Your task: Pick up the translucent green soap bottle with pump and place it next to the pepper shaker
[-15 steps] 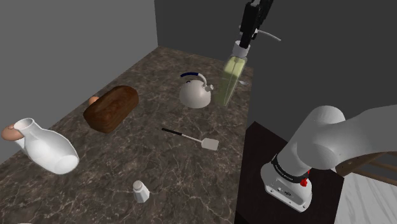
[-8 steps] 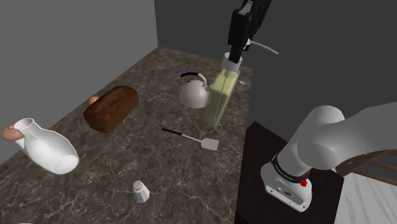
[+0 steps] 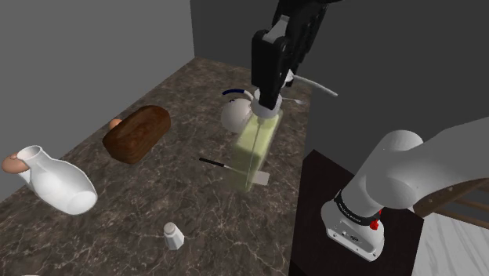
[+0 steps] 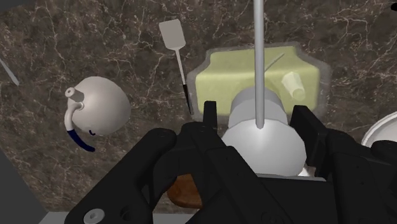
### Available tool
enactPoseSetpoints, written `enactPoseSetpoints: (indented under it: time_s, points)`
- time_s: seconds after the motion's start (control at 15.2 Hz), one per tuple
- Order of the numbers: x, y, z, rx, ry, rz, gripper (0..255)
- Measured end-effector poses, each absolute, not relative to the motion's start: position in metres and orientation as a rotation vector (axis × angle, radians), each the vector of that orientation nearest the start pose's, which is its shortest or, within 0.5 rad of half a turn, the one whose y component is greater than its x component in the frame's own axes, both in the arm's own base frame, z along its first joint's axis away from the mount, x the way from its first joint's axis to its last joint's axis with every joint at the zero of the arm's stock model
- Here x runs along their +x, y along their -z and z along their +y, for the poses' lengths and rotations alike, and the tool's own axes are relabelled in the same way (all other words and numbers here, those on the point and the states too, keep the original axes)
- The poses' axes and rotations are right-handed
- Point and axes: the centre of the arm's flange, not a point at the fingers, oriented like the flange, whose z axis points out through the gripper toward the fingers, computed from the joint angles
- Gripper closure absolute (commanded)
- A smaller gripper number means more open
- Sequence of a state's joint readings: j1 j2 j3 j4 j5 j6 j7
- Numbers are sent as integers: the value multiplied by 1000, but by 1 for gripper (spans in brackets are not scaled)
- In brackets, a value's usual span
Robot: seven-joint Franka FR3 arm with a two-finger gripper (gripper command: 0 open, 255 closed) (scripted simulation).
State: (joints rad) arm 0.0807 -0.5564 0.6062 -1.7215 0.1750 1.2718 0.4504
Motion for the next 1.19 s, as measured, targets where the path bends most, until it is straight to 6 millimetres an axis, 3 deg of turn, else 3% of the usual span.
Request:
enactPoseSetpoints:
  time_s: [0.2,0.33,1.19]
  points:
    - [197,-718,363,-3233,136,-355,255]
    - [190,-714,375,-3232,134,-353,255]
    - [188,-647,380,-3232,133,-353,255]
